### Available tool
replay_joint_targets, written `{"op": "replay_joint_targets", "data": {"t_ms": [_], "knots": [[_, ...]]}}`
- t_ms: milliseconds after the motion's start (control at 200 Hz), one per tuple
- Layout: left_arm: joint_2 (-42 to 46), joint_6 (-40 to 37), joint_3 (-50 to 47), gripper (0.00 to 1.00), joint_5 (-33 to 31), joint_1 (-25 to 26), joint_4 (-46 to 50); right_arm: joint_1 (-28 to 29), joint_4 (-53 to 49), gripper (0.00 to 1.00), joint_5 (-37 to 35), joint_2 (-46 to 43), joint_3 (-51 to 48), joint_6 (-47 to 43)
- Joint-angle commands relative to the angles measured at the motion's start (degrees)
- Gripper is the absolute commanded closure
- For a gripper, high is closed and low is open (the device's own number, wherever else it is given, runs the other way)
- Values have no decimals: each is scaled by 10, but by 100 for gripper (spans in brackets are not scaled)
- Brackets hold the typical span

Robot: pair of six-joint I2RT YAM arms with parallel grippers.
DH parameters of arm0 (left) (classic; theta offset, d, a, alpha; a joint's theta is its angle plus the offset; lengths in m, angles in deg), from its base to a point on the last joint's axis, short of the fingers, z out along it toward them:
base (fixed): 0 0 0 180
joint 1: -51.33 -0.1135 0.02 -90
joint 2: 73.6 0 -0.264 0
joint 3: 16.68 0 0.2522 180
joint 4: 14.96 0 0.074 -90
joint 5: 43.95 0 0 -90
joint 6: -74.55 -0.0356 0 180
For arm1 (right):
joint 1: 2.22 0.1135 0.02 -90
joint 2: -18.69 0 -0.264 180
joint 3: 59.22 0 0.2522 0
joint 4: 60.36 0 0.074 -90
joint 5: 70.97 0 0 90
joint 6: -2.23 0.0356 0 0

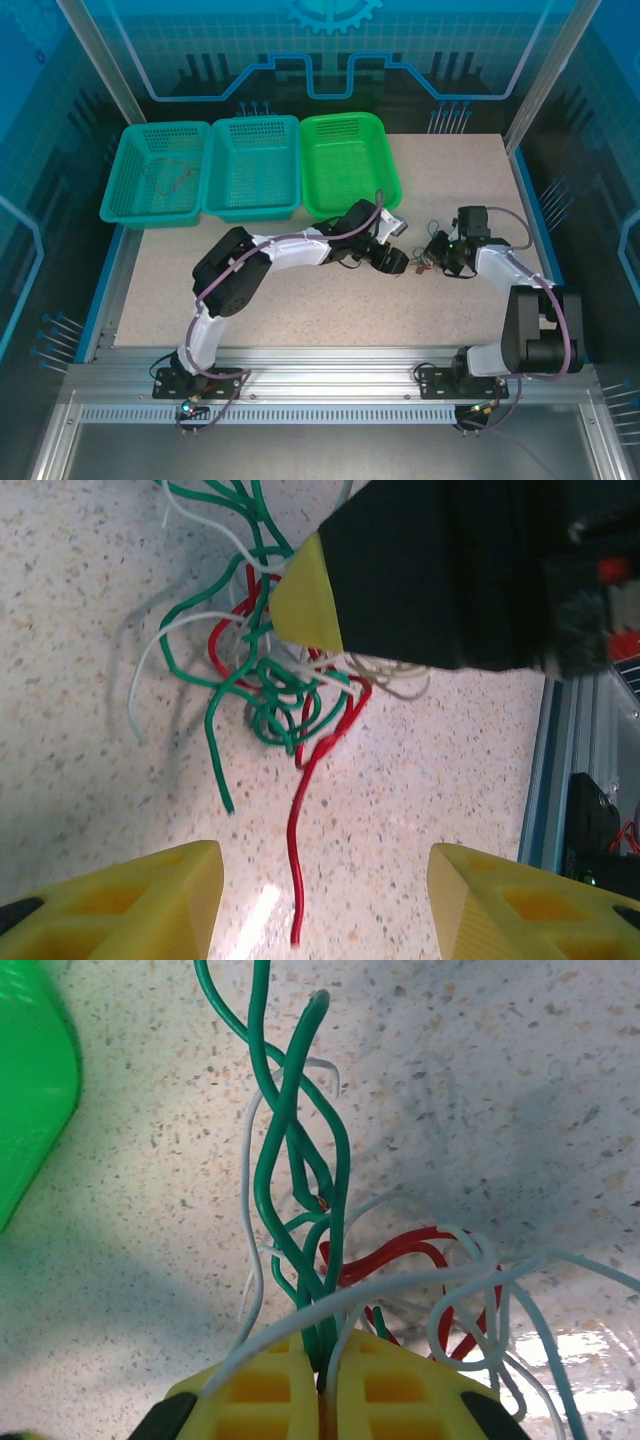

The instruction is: Untangle the cables

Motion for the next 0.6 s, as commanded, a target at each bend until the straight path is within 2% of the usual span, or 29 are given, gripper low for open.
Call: {"op": "replay_joint_targets", "data": {"t_ms": [0,95,210,405,505,595], "knots": [[-27,1,26,44,24,0,-22,13,-19,100,15,-22,9,3],[-45,8,35,48,37,0,-40,18,-23,100,13,-26,13,7],[-73,-1,67,52,22,0,2,19,-23,100,12,-23,15,11],[-78,3,54,66,73,1,-24,19,-23,100,8,-12,20,15],[-73,4,39,67,91,0,-40,19,-21,100,0,-10,22,18],[-71,9,28,78,101,1,-53,19,-19,100,2,-5,25,21]]}}
